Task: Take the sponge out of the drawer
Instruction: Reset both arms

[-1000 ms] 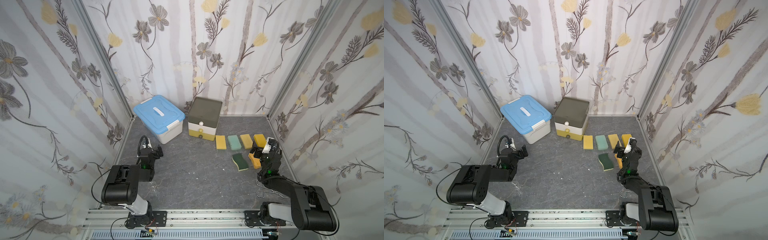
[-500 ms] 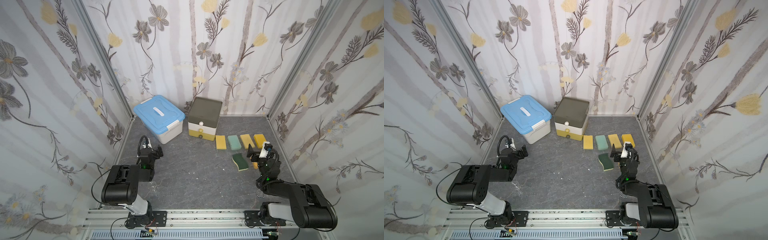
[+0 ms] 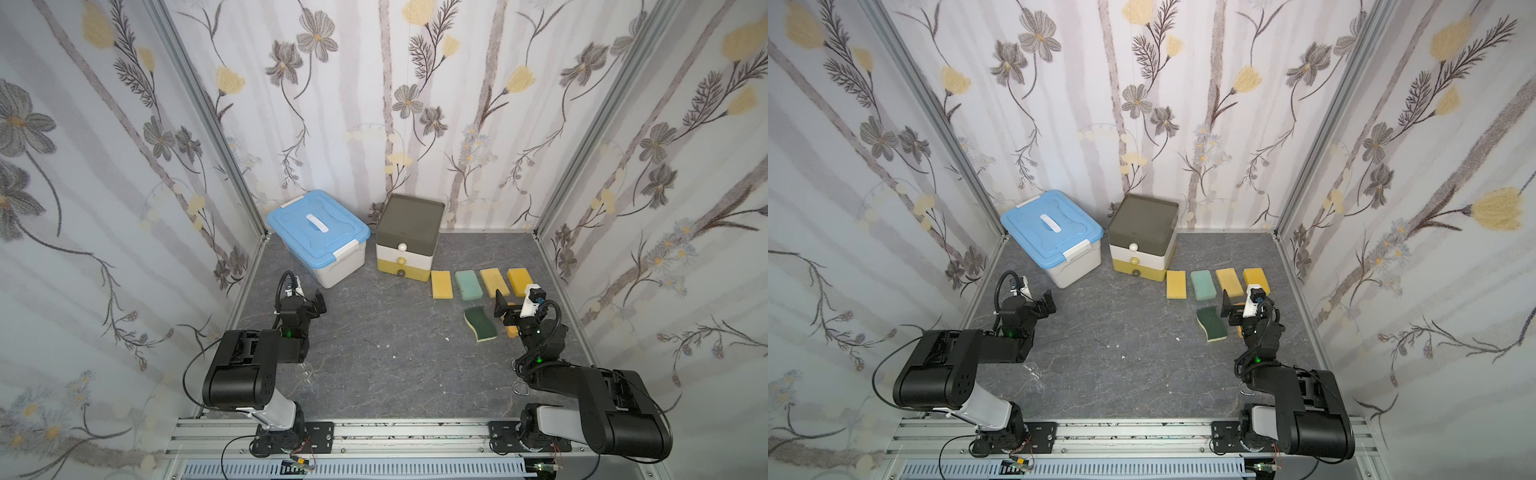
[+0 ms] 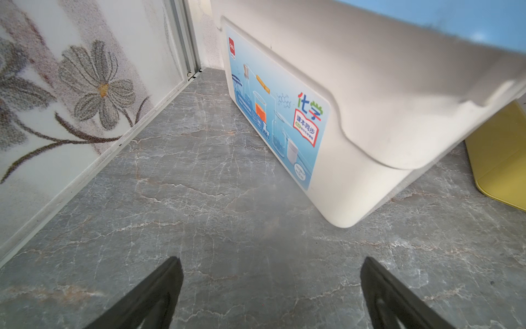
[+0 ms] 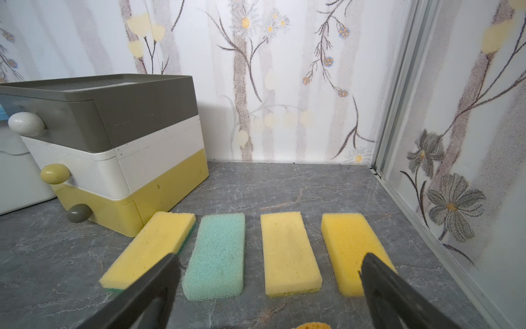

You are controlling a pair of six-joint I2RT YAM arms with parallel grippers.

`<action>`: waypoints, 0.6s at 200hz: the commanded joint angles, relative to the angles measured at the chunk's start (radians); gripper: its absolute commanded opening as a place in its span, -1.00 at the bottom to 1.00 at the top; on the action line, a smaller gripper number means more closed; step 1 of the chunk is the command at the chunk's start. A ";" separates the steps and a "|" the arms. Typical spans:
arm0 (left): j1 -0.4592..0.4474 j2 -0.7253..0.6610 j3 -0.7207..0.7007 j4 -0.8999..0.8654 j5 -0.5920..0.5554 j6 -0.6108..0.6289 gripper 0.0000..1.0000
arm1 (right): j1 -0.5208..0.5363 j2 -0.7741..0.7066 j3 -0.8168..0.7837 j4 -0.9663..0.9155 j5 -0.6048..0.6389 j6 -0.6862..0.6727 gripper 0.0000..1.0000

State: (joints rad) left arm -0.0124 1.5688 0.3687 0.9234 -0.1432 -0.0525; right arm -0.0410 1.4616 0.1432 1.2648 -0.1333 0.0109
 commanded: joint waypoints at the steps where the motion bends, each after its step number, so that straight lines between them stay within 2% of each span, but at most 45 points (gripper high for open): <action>1: 0.000 0.000 0.007 0.024 -0.007 0.011 1.00 | -0.023 0.023 0.082 -0.063 0.036 0.041 0.99; 7: 0.000 0.000 0.007 0.023 -0.007 0.012 1.00 | -0.026 0.031 0.109 -0.116 0.054 0.050 0.99; 56: 0.000 0.000 0.007 0.023 -0.007 0.012 1.00 | -0.007 0.020 0.091 -0.090 0.114 0.051 0.99; 120: 0.000 0.001 0.007 0.024 -0.007 0.011 1.00 | -0.005 0.019 0.090 -0.087 0.115 0.052 0.99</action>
State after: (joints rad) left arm -0.0132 1.5688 0.3691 0.9234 -0.1463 -0.0525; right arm -0.0467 1.4837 0.2295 1.1732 -0.0307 0.0601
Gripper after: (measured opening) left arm 0.997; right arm 0.996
